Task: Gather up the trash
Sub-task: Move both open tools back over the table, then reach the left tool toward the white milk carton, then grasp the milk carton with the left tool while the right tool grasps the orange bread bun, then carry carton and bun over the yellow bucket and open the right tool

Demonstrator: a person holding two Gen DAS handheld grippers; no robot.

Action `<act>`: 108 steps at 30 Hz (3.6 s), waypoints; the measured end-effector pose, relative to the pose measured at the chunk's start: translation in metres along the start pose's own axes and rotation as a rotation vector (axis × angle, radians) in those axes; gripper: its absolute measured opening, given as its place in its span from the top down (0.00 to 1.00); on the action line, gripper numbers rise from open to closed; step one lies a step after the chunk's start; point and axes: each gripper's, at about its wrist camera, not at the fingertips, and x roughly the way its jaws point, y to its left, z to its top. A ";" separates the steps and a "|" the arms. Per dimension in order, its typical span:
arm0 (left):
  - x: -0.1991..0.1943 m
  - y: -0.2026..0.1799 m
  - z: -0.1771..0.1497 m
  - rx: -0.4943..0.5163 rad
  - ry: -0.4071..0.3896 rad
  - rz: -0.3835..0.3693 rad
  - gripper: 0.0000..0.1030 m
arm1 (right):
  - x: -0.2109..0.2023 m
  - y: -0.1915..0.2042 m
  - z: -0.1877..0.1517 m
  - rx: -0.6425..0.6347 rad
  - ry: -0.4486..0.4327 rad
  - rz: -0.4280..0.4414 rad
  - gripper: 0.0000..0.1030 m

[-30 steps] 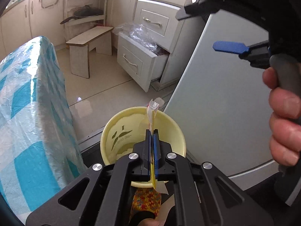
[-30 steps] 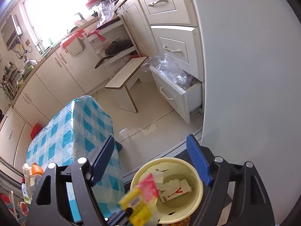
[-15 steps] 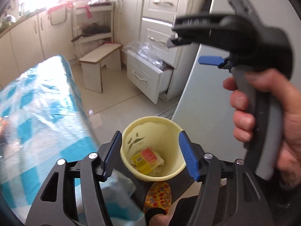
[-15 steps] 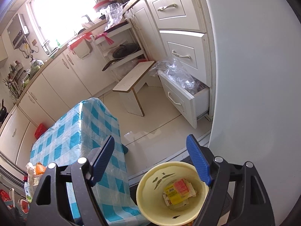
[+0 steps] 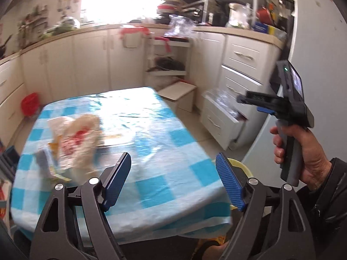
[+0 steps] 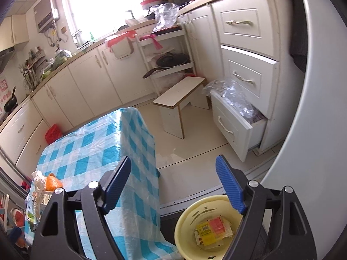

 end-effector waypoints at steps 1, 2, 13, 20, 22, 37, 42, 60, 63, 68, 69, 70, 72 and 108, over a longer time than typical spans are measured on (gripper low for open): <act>-0.006 0.012 -0.001 -0.023 -0.007 0.027 0.25 | 0.001 0.005 0.000 -0.011 0.001 0.005 0.25; -0.012 0.025 -0.002 -0.046 -0.015 0.054 0.24 | 0.003 0.010 0.000 -0.022 0.003 0.010 0.24; -0.030 0.144 -0.008 -0.364 -0.019 0.230 0.18 | 0.014 0.047 -0.004 -0.090 0.026 0.053 0.23; -0.022 0.168 -0.022 -0.462 0.021 0.230 0.18 | 0.018 0.060 -0.007 -0.111 0.036 0.073 0.23; -0.017 0.175 -0.026 -0.492 0.038 0.233 0.18 | 0.018 0.064 -0.007 -0.116 0.037 0.079 0.23; 0.041 0.222 -0.040 -0.730 0.150 0.247 0.18 | 0.022 0.077 -0.008 -0.135 0.048 0.107 0.23; 0.058 0.225 -0.040 -0.732 0.176 0.266 0.18 | 0.024 0.082 -0.009 -0.145 0.051 0.118 0.23; 0.029 0.250 -0.043 -0.642 0.108 0.235 0.72 | 0.006 0.122 -0.006 -0.205 -0.068 0.231 0.23; 0.010 0.261 -0.047 -0.626 0.091 0.256 0.72 | -0.010 0.150 -0.010 -0.275 -0.112 0.343 0.23; -0.017 0.285 -0.055 -0.631 0.059 0.292 0.72 | -0.032 0.230 -0.045 -0.402 -0.018 0.645 0.23; -0.021 0.290 -0.057 -0.642 0.053 0.294 0.72 | -0.031 0.252 -0.058 -0.444 0.030 0.690 0.23; -0.025 0.297 -0.059 -0.654 0.046 0.297 0.72 | -0.029 0.273 -0.072 -0.490 0.067 0.721 0.23; -0.033 0.307 -0.062 -0.672 0.030 0.304 0.72 | -0.024 0.316 -0.103 -0.633 0.121 0.728 0.23; -0.068 0.325 -0.071 -0.622 -0.054 0.311 0.72 | 0.045 0.354 -0.115 -0.279 0.491 0.970 0.96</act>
